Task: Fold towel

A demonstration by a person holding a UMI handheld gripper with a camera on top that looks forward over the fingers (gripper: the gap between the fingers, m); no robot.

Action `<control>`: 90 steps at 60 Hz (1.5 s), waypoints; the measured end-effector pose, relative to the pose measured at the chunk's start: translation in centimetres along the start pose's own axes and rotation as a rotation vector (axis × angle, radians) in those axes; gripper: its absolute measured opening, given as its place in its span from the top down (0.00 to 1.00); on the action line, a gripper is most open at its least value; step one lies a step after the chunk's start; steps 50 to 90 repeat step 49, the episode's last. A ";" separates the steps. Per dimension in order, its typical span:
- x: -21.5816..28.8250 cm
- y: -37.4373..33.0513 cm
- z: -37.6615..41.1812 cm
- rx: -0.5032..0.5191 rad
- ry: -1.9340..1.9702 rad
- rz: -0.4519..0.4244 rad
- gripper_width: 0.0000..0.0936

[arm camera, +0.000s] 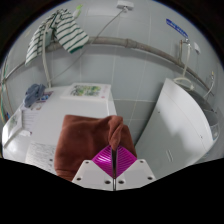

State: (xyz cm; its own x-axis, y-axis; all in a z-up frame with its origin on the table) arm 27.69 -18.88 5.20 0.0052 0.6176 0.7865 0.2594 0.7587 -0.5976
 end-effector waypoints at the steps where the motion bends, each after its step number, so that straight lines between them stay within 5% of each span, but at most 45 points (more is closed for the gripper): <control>1: -0.2 0.4 -0.1 -0.005 -0.008 0.003 0.98; 14: -0.3 0.2 0.2 -0.087 -0.112 -0.027 0.94; 18: 0.0 -1.4 0.3 -0.100 -0.090 -0.020 0.67; 23: 0.2 -4.4 0.3 -0.100 -0.038 -0.053 0.08; 25: 0.2 -5.9 0.2 -0.111 -0.019 -0.065 0.13; 32: -1.2 -11.9 -0.1 -0.139 0.071 -0.093 0.09; 49: -7.2 -23.0 0.3 -0.022 0.254 -0.072 0.10; 90: -7.2 -23.0 0.3 -0.022 0.254 -0.072 0.10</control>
Point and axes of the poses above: the point between the fingertips, and its own axes, seen from behind it with the camera up: z to the left, x up, y forward, the way the camera looks, the point moved 10 cm from there along -y, backward, against the way the camera looks, and after that the axes turned 7 degrees about -x, right-handed, at the moved point
